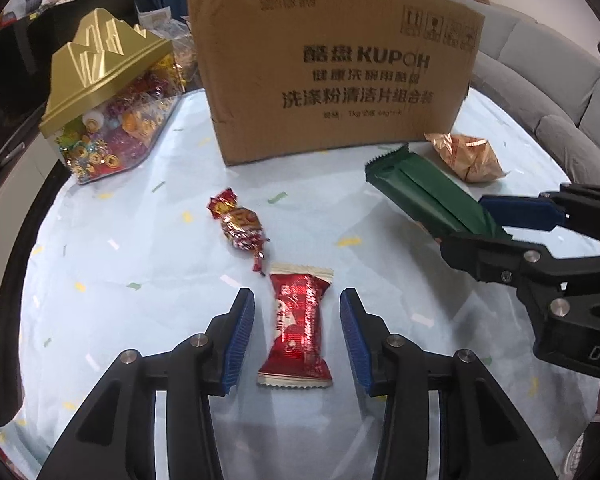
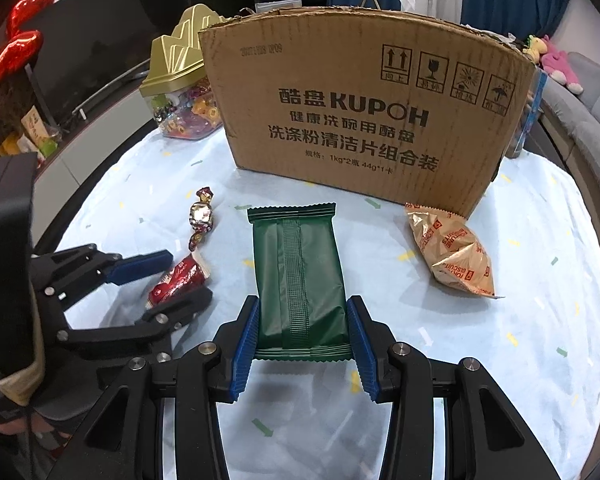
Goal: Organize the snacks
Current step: 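Lift and carry the red bar and green bar over the cardboard box with both tools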
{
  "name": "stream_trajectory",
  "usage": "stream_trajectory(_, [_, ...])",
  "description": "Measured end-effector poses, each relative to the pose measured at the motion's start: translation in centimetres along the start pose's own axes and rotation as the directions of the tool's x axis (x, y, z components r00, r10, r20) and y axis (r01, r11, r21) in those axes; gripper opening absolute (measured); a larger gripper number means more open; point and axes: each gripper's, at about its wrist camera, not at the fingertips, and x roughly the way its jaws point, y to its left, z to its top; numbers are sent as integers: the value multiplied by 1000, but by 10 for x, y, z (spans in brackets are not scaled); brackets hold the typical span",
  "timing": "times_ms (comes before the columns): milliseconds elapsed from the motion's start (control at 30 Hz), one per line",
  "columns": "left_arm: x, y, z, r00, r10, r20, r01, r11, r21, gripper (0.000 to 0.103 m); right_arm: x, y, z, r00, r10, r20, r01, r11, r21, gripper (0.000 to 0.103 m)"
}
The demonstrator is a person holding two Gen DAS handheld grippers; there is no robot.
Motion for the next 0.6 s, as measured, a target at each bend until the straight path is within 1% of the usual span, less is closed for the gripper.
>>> stream_trajectory(100, [2,-1,-1,1000,-23,4,23,1000,-4,32,1,-1,0,1000,5,1,-5,1000,6,45])
stream_trajectory(133, [2,-1,-1,1000,-27,7,27,1000,-4,24,1,-1,0,1000,7,1,-7,1000,9,45])
stream_trajectory(167, [2,-2,-1,1000,-28,9,28,1000,-2,23,1,-2,0,1000,8,3,-8,1000,13,45])
stream_trajectory(333, [-2,-4,-1,1000,-27,12,27,1000,-5,22,-2,-5,2,1000,9,13,-9,1000,25,45])
stream_trajectory(600, [-18,-6,6,999,-7,32,8,1000,-18,22,-14,-6,6,999,6,38,-7,999,31,45])
